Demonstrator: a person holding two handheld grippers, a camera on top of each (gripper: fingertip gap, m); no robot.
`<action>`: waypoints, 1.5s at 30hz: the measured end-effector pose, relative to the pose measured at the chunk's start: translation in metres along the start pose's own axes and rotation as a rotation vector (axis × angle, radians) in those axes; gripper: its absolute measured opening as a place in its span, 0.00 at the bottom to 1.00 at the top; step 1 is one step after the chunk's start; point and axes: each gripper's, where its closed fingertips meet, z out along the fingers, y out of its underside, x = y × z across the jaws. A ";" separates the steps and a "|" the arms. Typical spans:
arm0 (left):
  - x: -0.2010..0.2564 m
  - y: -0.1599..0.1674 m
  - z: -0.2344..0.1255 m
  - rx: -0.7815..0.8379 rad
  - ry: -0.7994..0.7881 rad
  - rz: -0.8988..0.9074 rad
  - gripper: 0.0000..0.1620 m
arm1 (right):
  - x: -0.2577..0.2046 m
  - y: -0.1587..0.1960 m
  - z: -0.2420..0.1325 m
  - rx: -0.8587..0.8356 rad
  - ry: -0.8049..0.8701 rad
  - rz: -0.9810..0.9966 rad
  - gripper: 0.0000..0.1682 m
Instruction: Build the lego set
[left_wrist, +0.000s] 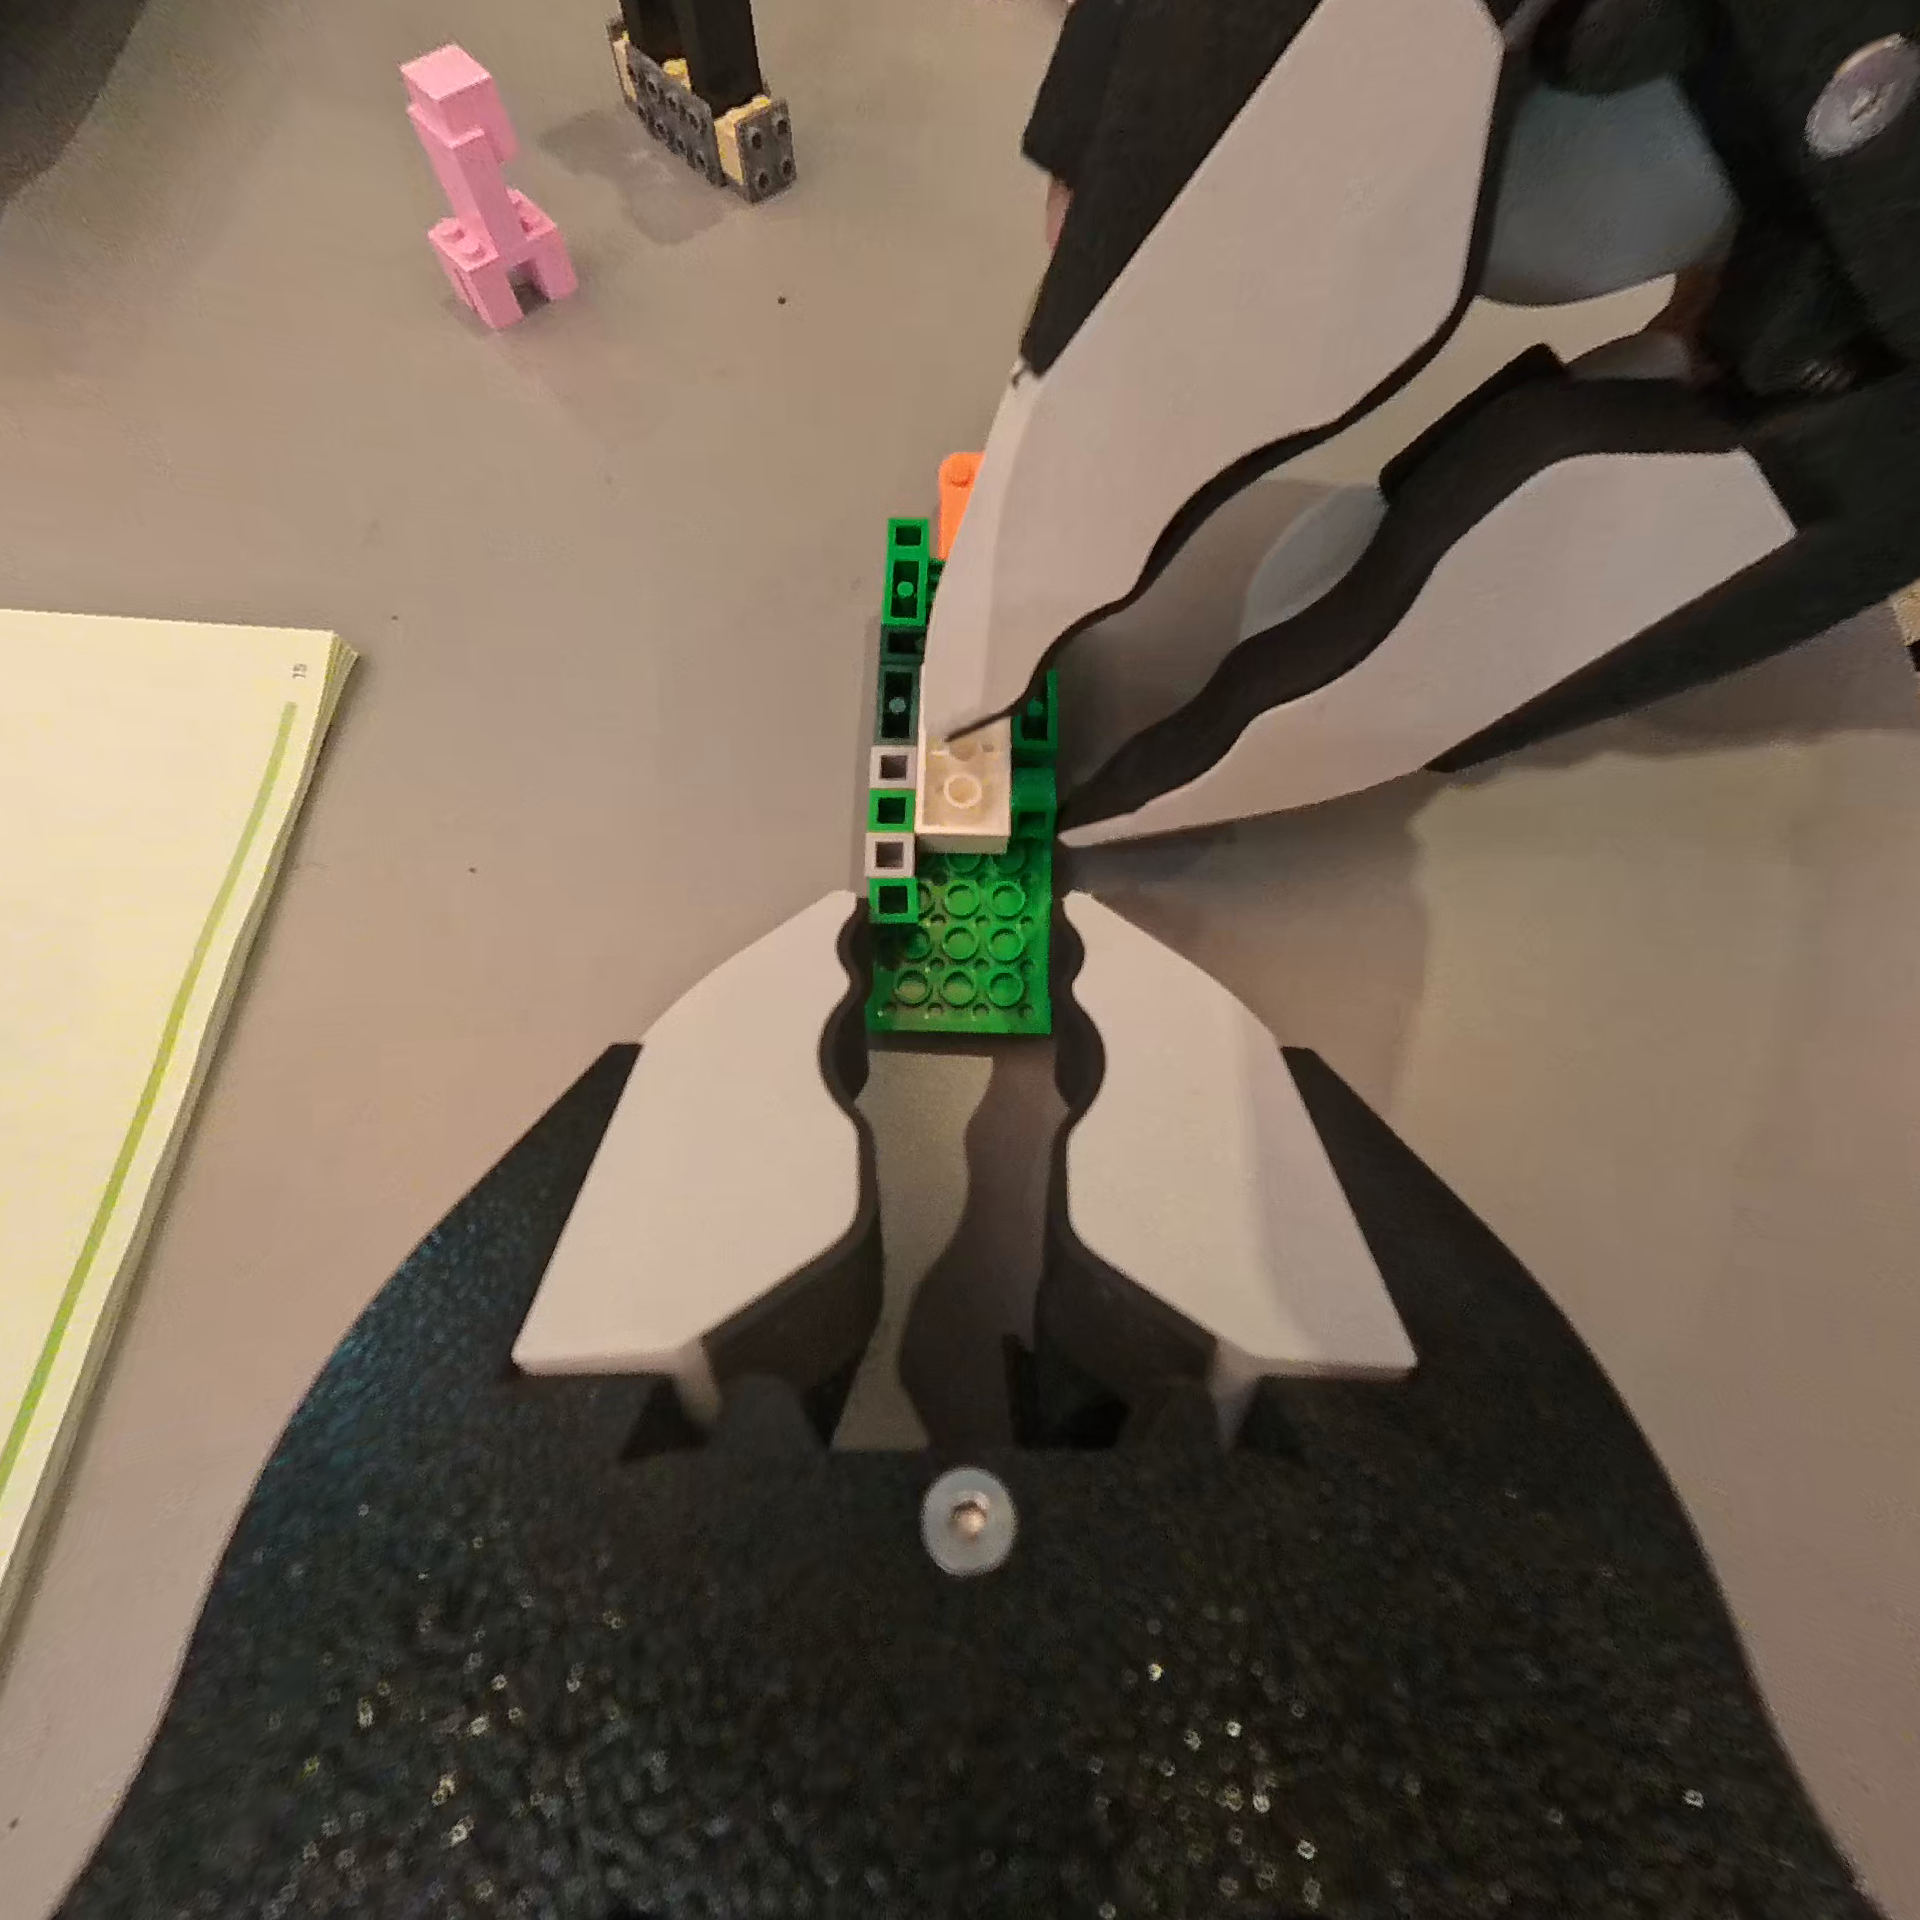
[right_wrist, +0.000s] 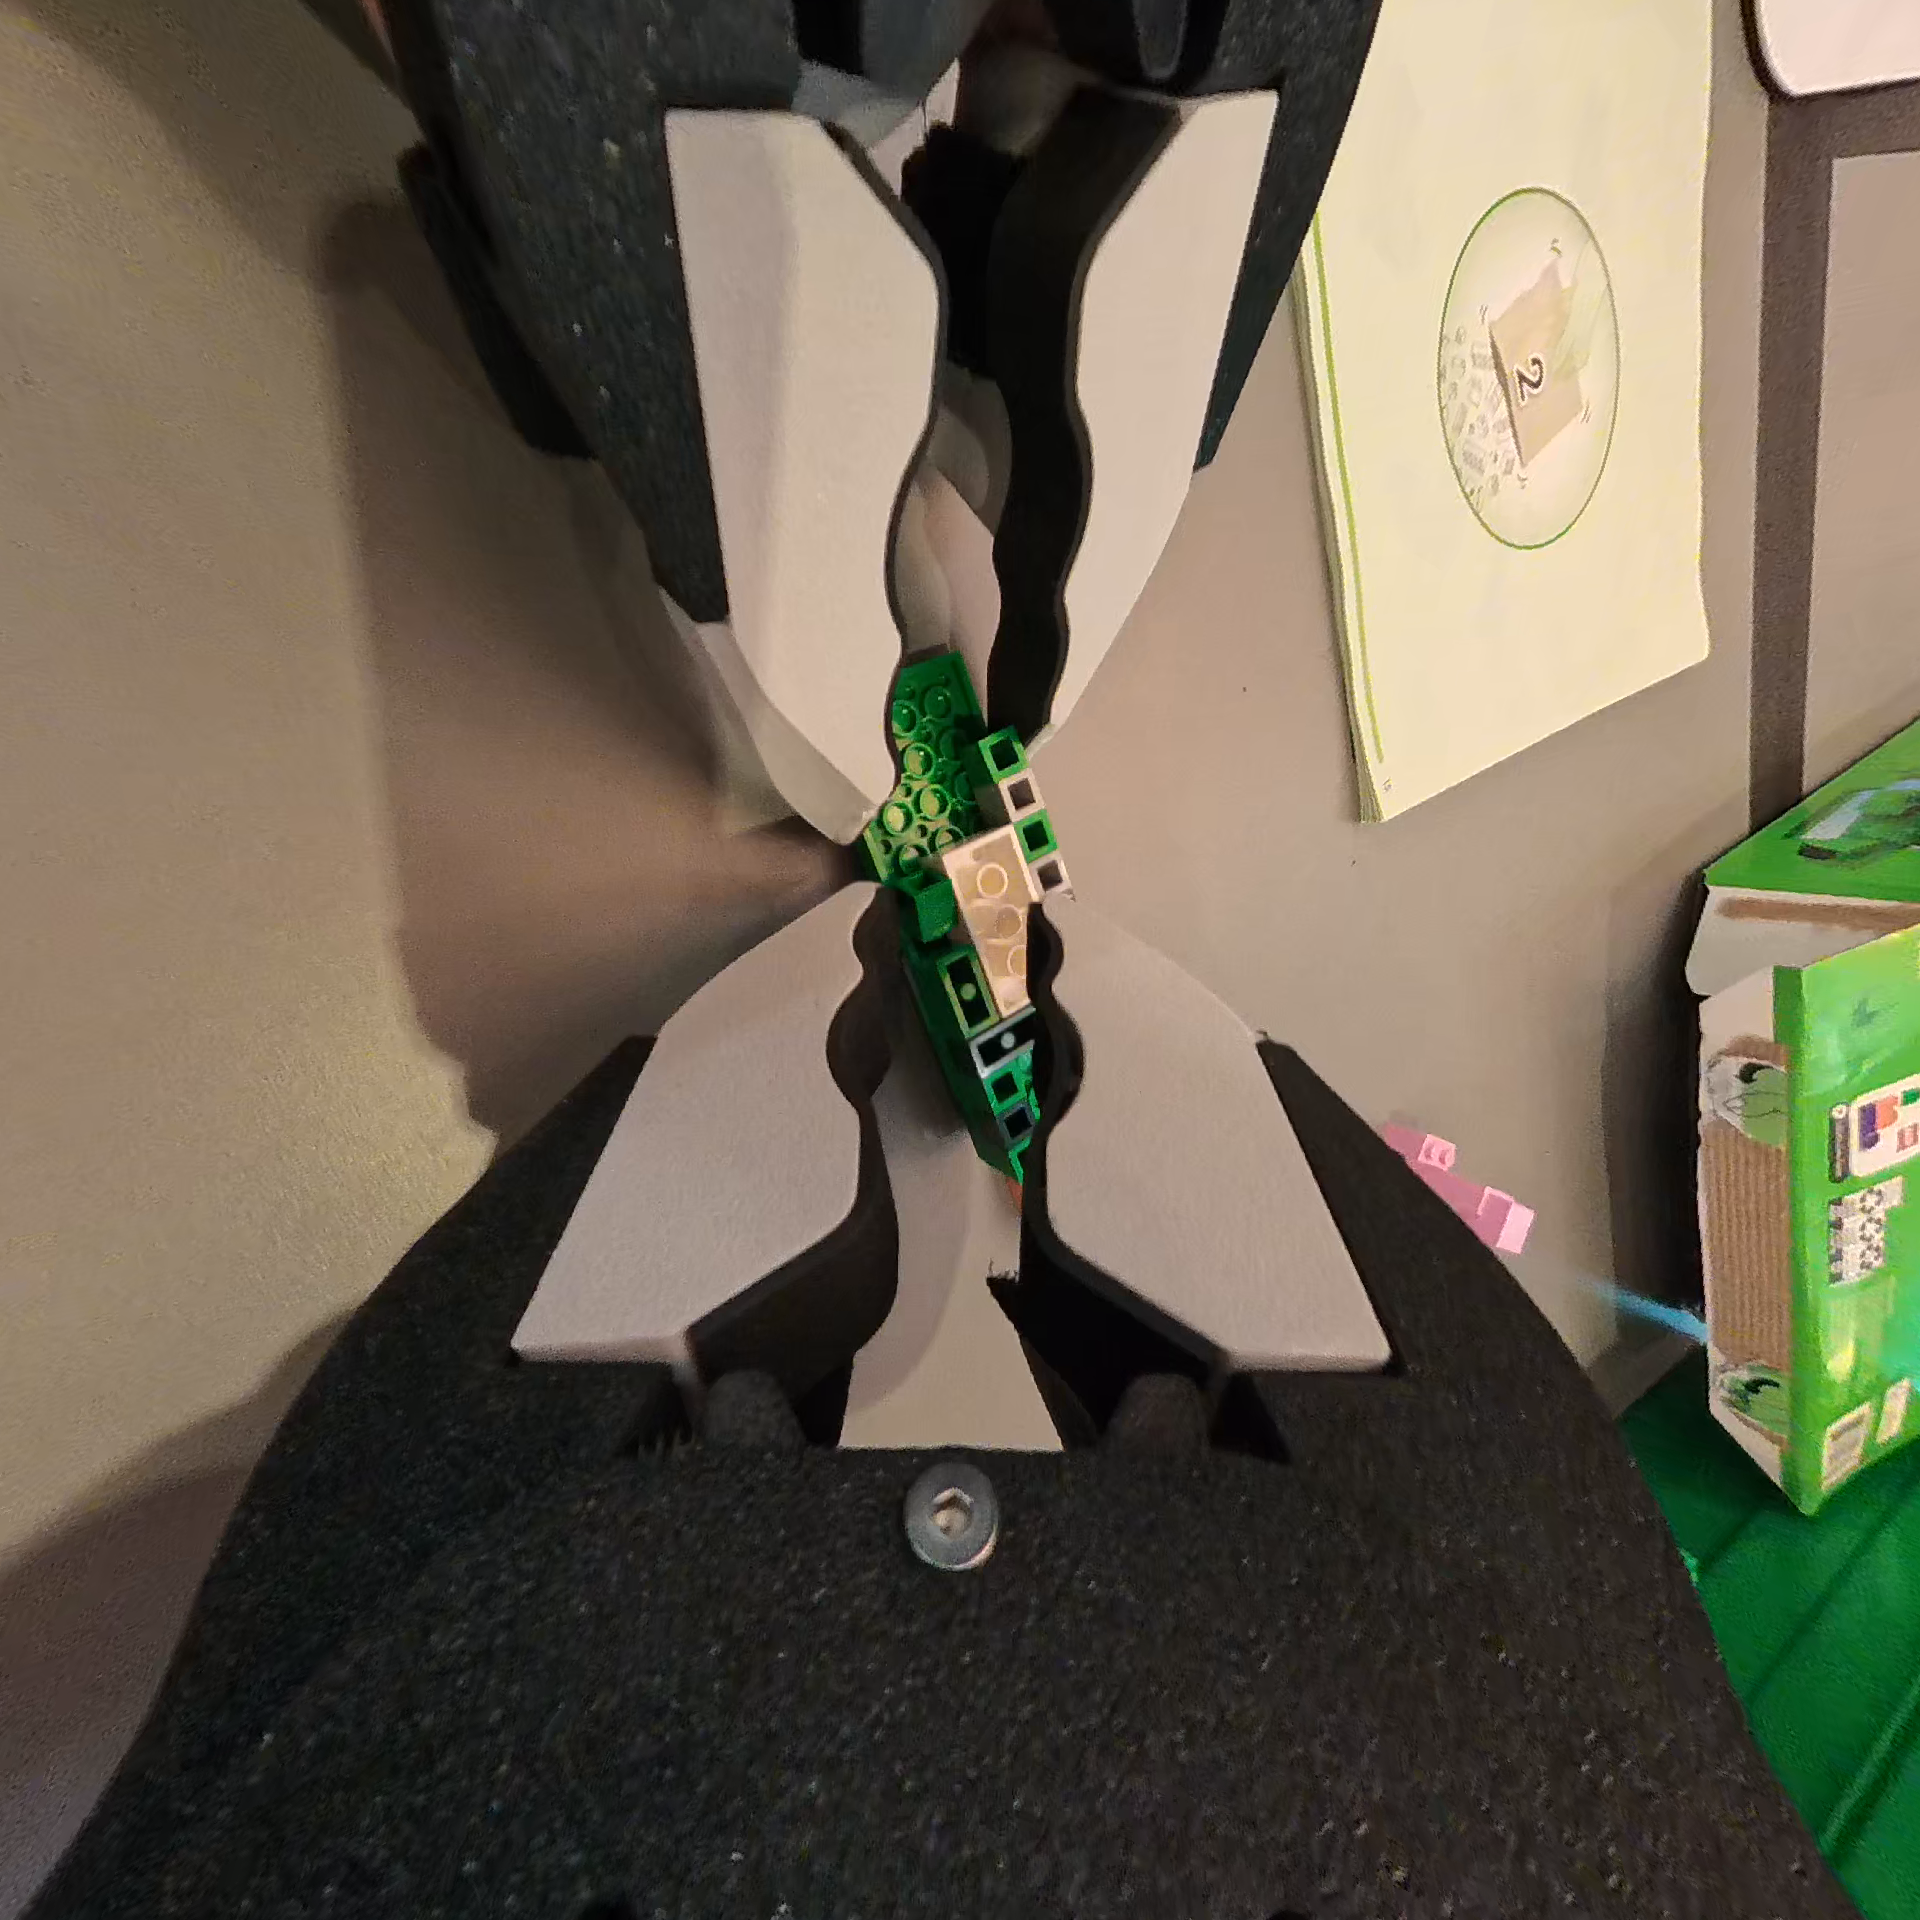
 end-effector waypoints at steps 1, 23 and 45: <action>0.000 0.000 0.000 0.000 0.000 0.000 0.20 | 0.000 0.001 0.000 -0.001 0.002 0.002 0.14; 0.000 0.001 0.001 -0.005 0.004 -0.003 0.20 | 0.004 0.008 -0.005 -0.002 0.017 0.018 0.13; -0.007 -0.010 -0.008 0.097 0.147 -0.249 0.20 | 0.002 -0.004 -0.010 0.024 0.440 -0.455 0.18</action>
